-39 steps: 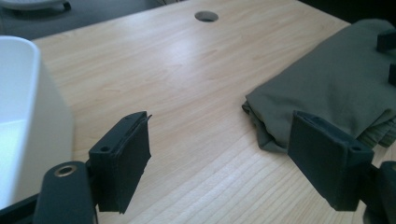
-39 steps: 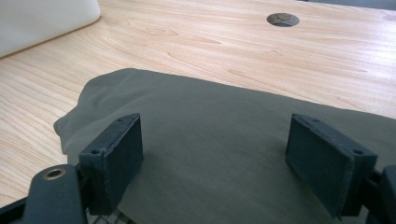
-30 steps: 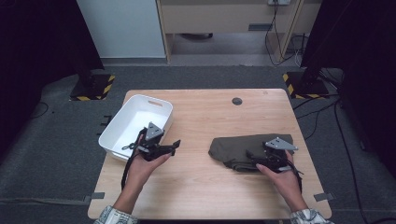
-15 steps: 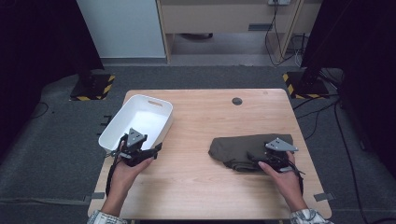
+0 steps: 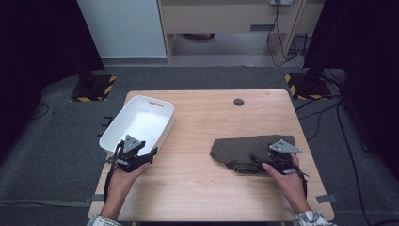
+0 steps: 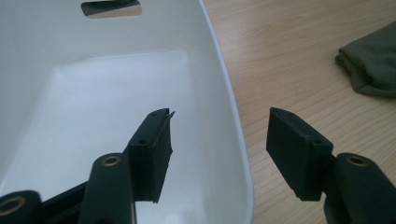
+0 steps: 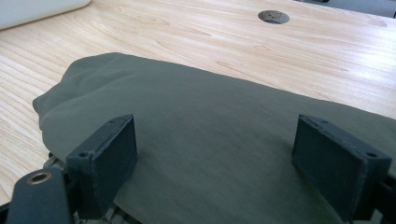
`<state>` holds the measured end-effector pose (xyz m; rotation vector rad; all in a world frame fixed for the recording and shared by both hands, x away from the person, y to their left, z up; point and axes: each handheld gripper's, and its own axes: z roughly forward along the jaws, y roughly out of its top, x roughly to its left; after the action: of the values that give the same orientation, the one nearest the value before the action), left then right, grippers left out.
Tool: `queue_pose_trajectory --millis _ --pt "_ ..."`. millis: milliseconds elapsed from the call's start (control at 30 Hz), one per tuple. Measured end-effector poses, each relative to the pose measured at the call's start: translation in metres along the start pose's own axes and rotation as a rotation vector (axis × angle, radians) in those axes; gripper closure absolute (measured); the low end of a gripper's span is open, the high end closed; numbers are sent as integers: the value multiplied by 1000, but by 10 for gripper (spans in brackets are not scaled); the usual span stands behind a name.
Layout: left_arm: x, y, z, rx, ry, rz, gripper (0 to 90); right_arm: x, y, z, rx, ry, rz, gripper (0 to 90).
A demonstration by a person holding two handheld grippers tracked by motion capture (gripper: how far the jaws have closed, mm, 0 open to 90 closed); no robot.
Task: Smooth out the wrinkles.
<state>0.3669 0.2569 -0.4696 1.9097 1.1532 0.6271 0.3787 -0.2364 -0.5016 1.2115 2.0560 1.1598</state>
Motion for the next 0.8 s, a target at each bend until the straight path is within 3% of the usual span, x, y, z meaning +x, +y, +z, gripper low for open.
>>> queue_pose_trajectory --millis 133,233,267,367,400,500,567,800 --pt "-1 -1 1 5 16 20 492 0 -1 2 7 1 -4 141" --pt "0 -1 1 3 16 15 529 0 -2 2 13 1 -6 141" --pt "1 -2 1 3 21 14 578 0 -2 3 13 0 -7 141" --pt "0 -2 1 28 6 11 634 1 -1 2 14 1 -2 142" --pt "-1 -3 2 46 -1 29 695 1 -2 2 13 1 -2 142" --pt "-2 -3 2 45 -16 28 736 0 -2 2 14 1 -4 142" --pt "-3 -3 2 47 -31 29 816 0 -2 2 16 3 -4 142" --pt "-6 -3 2 38 -29 38 823 0 -2 2 19 2 -9 141"
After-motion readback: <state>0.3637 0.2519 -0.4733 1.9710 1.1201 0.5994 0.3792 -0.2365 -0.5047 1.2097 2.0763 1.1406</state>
